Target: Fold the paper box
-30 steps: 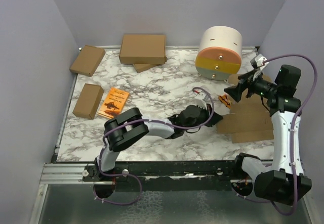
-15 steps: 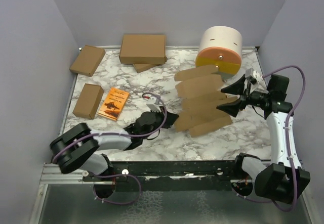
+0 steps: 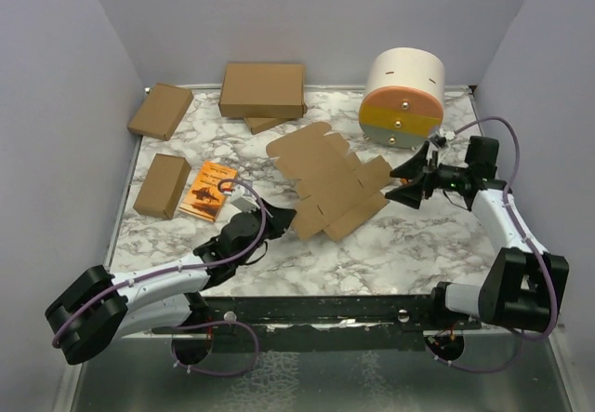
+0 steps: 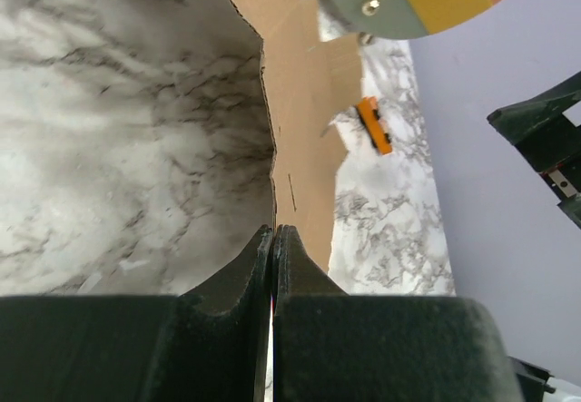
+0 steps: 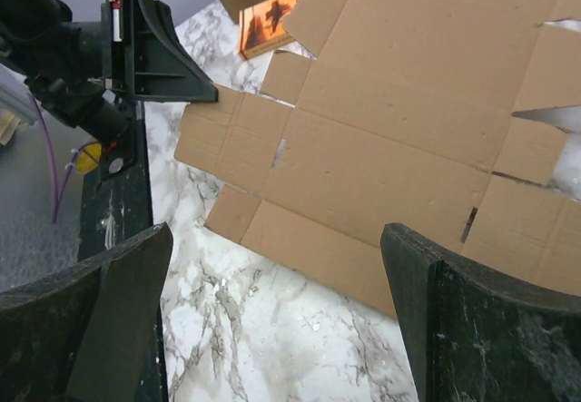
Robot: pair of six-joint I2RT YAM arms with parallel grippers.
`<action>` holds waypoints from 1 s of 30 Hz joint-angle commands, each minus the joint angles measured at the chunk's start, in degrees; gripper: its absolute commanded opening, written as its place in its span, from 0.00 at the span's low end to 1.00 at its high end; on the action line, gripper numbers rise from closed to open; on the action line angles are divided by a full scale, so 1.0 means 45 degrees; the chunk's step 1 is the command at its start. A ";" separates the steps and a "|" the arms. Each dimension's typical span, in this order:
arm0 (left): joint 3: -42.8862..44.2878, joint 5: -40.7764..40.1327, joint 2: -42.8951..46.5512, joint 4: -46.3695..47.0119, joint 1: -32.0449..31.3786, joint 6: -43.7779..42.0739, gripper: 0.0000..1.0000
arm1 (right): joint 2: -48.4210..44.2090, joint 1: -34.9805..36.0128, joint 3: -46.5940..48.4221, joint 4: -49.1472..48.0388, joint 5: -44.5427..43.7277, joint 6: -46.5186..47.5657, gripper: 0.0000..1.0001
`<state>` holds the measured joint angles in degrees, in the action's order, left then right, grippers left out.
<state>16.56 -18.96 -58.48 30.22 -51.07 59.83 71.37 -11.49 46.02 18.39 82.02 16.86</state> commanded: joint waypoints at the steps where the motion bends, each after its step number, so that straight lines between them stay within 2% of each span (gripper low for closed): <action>1: -0.0392 -0.0309 0.0135 -0.1139 0.0003 0.1103 0.00 | 0.0707 0.0925 0.0187 -0.1065 -0.1377 -0.0626 0.99; 7: -0.0419 -0.0030 -0.0105 -0.0935 0.0001 0.1270 0.00 | 0.2236 0.0970 -0.0225 -0.2893 -0.2655 -0.3007 0.99; 10: -0.0399 0.0132 -0.0229 -0.0897 0.0001 0.1161 0.00 | 0.2796 0.0963 -0.0351 -0.3228 -0.4246 -0.3647 0.99; 13: -0.0545 0.0260 -0.0153 -0.0599 -0.0014 0.0516 0.00 | 0.3329 0.0951 -0.0095 -0.3060 -0.5104 -0.3265 0.99; 18: -0.0921 -0.0039 0.0507 -0.0533 -0.0249 -0.1520 0.00 | 0.4376 0.0951 0.1296 -0.2122 -0.5286 -0.1926 1.00; 23: -0.1334 -0.0244 0.1240 -0.0487 -0.0291 -0.2416 0.00 | 0.4809 0.0951 0.1645 -0.2032 -0.5462 -0.1071 0.94; 30: -0.1497 -0.0026 0.1216 -0.0193 -0.0336 -0.2989 0.00 | 0.5586 0.0955 0.1883 -0.1447 -0.5829 -0.0779 0.79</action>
<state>10.61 -18.76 -53.47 27.40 -52.25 49.87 94.28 -7.11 53.34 9.78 58.04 11.22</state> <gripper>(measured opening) 0.018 0.818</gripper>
